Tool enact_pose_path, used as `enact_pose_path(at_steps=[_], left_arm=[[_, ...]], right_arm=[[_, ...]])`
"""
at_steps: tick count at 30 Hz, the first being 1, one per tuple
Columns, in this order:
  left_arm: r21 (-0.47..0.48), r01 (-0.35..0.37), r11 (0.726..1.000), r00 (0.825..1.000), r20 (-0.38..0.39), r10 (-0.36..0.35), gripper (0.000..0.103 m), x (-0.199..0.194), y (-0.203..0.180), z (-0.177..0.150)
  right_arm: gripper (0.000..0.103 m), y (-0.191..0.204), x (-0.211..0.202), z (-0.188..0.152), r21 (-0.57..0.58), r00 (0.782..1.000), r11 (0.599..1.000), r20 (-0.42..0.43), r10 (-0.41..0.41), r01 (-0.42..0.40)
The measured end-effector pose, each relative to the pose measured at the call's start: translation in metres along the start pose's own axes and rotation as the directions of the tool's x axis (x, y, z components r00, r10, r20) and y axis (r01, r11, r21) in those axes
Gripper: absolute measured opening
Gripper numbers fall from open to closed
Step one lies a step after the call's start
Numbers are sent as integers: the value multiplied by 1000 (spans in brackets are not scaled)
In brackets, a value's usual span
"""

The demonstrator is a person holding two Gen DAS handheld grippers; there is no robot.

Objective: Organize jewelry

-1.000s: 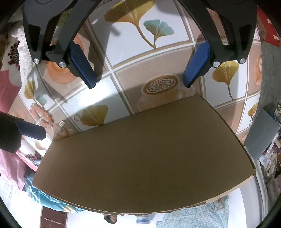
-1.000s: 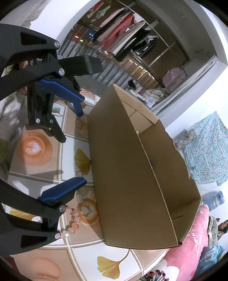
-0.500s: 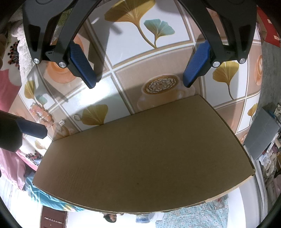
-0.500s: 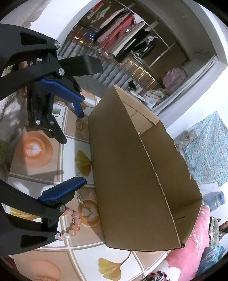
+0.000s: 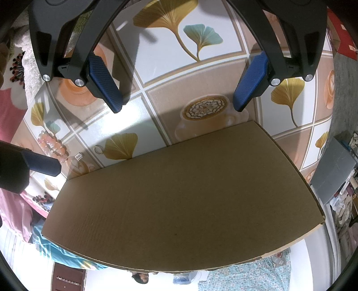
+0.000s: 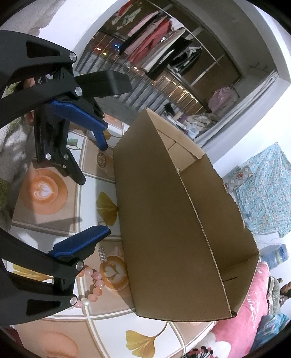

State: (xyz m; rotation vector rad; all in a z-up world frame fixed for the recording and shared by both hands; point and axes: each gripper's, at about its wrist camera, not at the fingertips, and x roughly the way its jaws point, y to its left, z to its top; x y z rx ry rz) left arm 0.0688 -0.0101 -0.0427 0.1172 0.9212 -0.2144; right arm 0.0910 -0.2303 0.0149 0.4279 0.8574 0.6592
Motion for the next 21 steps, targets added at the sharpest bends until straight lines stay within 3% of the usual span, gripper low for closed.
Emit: enact_pose_path(at_steps=[21], left_arm=[[4,3,1000,1000,9,-3,96,-1,-2,2]], right_arm=[[84,-1,5,1,1,1000,1000,-6,12,-12]])
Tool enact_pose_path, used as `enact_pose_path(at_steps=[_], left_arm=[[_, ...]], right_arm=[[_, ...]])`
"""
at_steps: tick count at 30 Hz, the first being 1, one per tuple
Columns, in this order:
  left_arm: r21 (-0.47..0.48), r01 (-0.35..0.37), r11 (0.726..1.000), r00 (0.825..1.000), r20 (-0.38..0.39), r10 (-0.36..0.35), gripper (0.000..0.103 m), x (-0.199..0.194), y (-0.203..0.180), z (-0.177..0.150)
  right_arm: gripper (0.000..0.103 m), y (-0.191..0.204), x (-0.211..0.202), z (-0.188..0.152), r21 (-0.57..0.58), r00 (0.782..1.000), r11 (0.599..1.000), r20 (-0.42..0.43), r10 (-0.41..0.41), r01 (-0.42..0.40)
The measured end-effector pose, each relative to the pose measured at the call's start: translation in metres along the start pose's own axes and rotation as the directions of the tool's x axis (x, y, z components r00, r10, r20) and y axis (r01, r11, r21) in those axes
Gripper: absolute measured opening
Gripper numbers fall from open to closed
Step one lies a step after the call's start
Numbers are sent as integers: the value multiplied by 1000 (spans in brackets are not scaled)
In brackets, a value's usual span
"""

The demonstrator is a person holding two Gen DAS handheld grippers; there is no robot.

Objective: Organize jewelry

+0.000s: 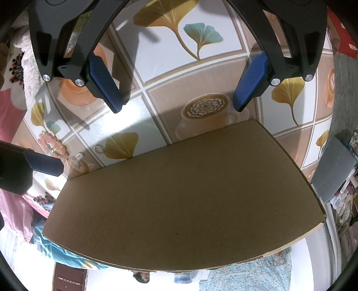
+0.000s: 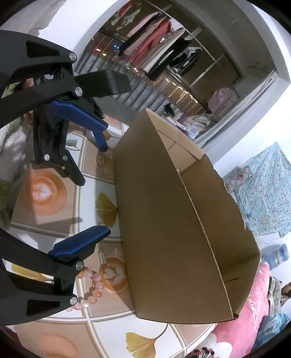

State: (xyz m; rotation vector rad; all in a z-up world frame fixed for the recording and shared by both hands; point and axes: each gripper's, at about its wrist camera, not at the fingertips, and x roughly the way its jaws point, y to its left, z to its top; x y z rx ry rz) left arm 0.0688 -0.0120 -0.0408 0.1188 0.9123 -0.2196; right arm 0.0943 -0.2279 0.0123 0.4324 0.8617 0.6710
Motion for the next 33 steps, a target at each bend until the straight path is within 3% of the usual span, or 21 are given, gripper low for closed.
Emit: enact_pose_path(at_steps=[7,12,13,14,19,23,29,33], left_arm=[[54,-15,998,1000,20,14,95,-5,-8,5],[133,31,991,996,78,-42,94,-15,-29,10],[145,39,989,995,83,-52,91,-15,-32,11],[166,52,985,993,92,-68,81,-15,-37,14],[217,145,965,982,88,-167,59,-9,-54,29],[270,196,943,972,73,-223,47,-5,-74,32],[273,217,937,973,12,-229,24,10,-80,33],[298,201,933,978,0,-211,20,19,-85,39]], right_arm=[[84,-4,-17,-9,-21,1000,1000,31,0,1],[80,-13,-38,-23,-15,998,1000,64,-25,26],[77,-15,-41,-24,-9,997,999,66,-30,31],[73,-17,-44,-26,-2,997,999,67,-37,37],[56,-27,-55,-33,35,992,995,75,-100,98],[45,-35,-59,-33,57,988,990,77,-132,127],[41,-41,-57,-34,58,987,988,66,-145,141],[41,-45,-52,-34,61,989,989,53,-136,133]])
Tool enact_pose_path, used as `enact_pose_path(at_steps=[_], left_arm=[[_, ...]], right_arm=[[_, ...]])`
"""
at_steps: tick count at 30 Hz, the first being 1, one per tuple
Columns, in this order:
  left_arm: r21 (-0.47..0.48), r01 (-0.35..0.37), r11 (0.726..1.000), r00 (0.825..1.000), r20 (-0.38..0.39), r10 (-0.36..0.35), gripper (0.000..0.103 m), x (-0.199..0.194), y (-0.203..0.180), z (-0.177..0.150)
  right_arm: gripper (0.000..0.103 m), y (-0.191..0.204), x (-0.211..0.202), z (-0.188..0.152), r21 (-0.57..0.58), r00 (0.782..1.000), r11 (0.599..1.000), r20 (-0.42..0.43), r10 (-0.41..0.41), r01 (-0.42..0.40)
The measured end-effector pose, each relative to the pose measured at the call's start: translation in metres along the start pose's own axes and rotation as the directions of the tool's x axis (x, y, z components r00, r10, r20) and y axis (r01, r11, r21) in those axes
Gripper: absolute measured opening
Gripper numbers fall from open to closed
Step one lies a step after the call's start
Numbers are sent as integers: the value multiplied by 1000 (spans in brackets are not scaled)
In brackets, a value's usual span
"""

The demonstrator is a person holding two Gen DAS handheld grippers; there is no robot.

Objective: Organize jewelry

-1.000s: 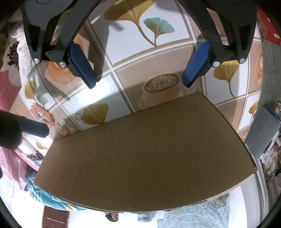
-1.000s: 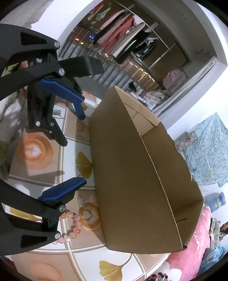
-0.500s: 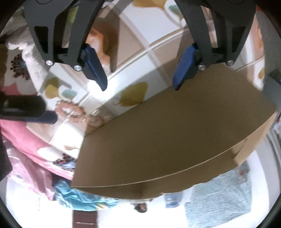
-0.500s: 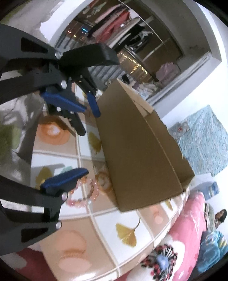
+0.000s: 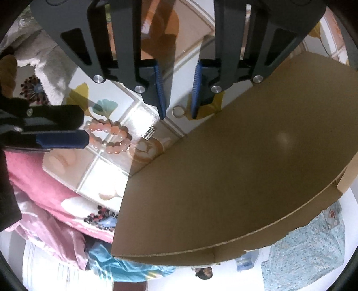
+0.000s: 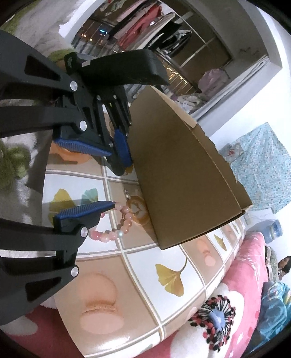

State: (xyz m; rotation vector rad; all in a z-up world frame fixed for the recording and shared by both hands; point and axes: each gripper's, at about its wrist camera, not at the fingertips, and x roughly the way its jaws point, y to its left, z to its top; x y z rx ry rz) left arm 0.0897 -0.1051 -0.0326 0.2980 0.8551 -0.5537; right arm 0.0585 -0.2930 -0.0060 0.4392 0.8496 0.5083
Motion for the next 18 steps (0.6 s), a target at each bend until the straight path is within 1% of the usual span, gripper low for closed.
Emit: enact_pose_path(at_steps=[4,5,7,10,18], left_arm=[[27,-8,1000,1000,-19,8,19,6,-1,6],[29,2,1000,1000,-23,-2,15,7,-2,7],[45,5,999,1000,-25,-4,11,6,-3,7],[71,-9,997,1000,-24,11,10,5,-7,8],[49,-21,999,1000,-17,22,10,-1,-5,3]], right_arm=[[41,-3,3,2,9,1000,1000,-1,8,-8],[41,-4,2,2,11,1000,1000,1,9,-9],[41,-6,3,4,15,1000,1000,5,11,-11],[41,-9,1,3,22,1000,1000,11,12,-12],[41,-5,-5,3,-8,1000,1000,22,-4,4]])
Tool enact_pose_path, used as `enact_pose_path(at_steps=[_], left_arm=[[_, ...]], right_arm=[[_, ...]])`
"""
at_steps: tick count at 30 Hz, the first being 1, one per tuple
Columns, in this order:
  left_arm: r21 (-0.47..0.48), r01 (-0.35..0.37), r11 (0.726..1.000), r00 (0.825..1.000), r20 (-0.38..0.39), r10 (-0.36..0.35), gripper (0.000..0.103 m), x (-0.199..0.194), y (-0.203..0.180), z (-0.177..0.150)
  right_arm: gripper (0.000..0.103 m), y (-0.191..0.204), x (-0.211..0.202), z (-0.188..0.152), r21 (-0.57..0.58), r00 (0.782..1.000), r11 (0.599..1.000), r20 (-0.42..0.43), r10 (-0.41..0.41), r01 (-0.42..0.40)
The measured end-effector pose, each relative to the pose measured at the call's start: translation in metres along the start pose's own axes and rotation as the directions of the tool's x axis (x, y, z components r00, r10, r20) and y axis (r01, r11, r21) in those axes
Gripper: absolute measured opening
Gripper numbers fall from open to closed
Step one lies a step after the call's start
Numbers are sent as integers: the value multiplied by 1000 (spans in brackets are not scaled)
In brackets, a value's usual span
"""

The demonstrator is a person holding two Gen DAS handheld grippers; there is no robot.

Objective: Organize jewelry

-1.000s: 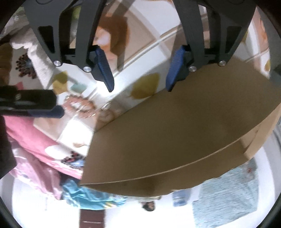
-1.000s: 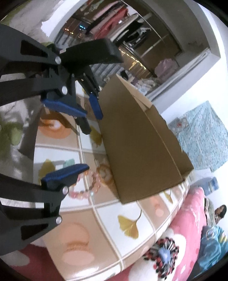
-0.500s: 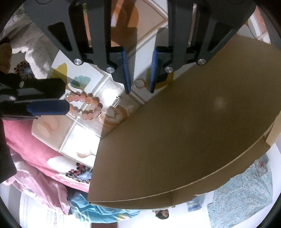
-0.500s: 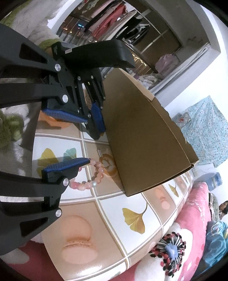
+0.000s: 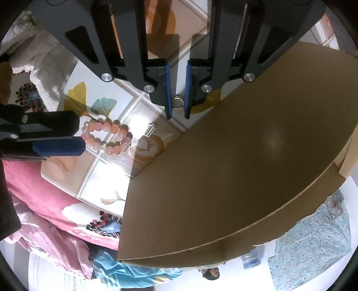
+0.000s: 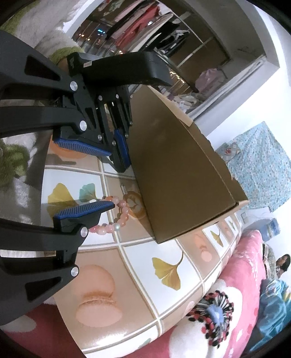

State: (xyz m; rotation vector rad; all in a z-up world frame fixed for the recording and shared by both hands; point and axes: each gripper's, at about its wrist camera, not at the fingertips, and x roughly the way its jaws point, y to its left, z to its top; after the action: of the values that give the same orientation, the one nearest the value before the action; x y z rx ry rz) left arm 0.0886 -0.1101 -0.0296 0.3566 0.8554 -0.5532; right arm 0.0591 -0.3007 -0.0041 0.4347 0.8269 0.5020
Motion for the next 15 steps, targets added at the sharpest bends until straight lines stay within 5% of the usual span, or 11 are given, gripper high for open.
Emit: enact_pose_path(at_steps=[6,15], left_arm=[[-68,-19,997,1000,10,20,10,-14,13,-14],[-134,-26,991,999,35,31,10,-28,29,-32]], right_arm=[[41,24,20,-1,-82,999,997,-54,2,-6],[39,23,42,7,-125,985,983,-97,-144,131]])
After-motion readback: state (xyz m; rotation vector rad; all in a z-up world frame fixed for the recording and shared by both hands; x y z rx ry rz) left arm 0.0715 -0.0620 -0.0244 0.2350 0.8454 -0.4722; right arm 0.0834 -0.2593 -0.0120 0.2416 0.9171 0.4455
